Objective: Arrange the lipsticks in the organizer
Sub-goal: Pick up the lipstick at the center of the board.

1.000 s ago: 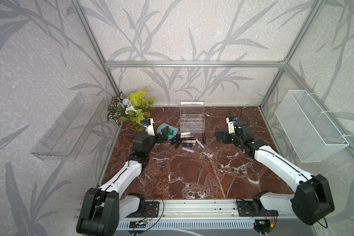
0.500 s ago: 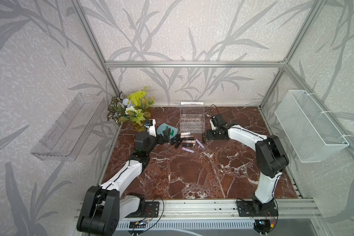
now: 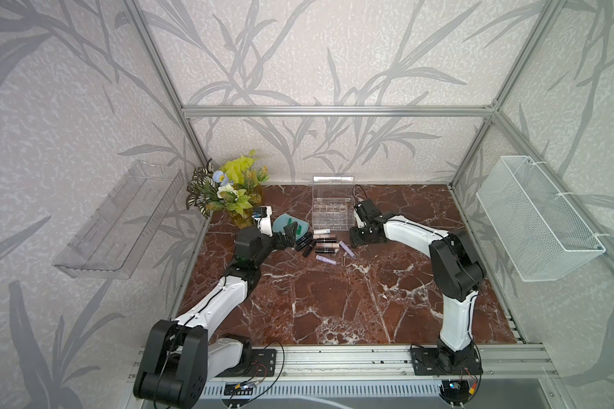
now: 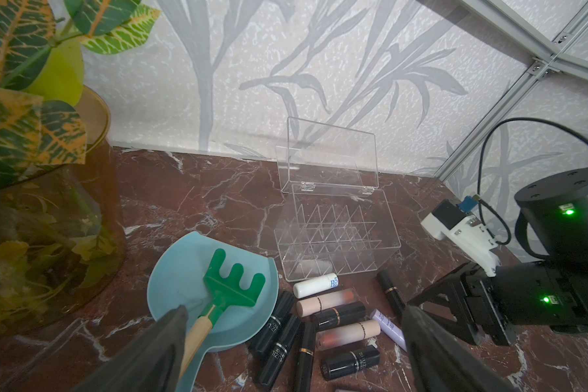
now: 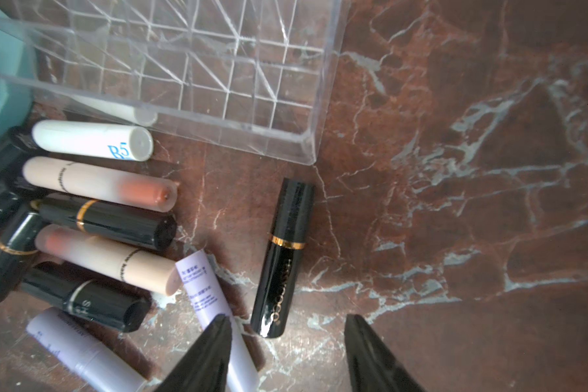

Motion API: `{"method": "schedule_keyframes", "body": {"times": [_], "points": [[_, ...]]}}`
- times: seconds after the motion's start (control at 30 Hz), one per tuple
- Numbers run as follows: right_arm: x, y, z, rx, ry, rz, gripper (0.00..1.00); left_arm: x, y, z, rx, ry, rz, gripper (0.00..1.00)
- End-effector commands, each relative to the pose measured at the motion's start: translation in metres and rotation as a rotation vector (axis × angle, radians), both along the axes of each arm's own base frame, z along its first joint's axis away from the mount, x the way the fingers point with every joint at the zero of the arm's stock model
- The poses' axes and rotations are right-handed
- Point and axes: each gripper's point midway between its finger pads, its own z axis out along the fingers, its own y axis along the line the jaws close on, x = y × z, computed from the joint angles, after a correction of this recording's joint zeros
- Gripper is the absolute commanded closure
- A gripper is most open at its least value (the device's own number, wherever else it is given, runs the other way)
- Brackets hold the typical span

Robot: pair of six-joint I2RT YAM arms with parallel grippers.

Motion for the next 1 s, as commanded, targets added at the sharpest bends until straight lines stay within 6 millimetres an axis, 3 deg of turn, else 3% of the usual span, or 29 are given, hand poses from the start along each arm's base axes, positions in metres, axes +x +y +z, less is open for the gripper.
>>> {"method": "schedule_keyframes", "body": {"times": [0.0,0.3,0.67,0.97], "points": [[0.004,0.000,-0.007,-0.028,0.010,-0.004,0.44,0.003,-0.003,0.015,0.009,-0.035,-0.014,0.00],[0.019,-0.002,-0.022,-0.094,0.017,0.000,0.49,0.004,-0.004,0.012,0.015,-0.030,-0.017,0.00],[-0.002,-0.019,-0.045,-0.143,0.059,-0.013,0.55,0.004,-0.007,0.014,0.016,-0.033,-0.024,0.01],[-0.012,-0.024,-0.041,-0.142,0.060,0.005,0.77,0.003,-0.012,0.017,0.013,-0.033,-0.035,0.04]]}}
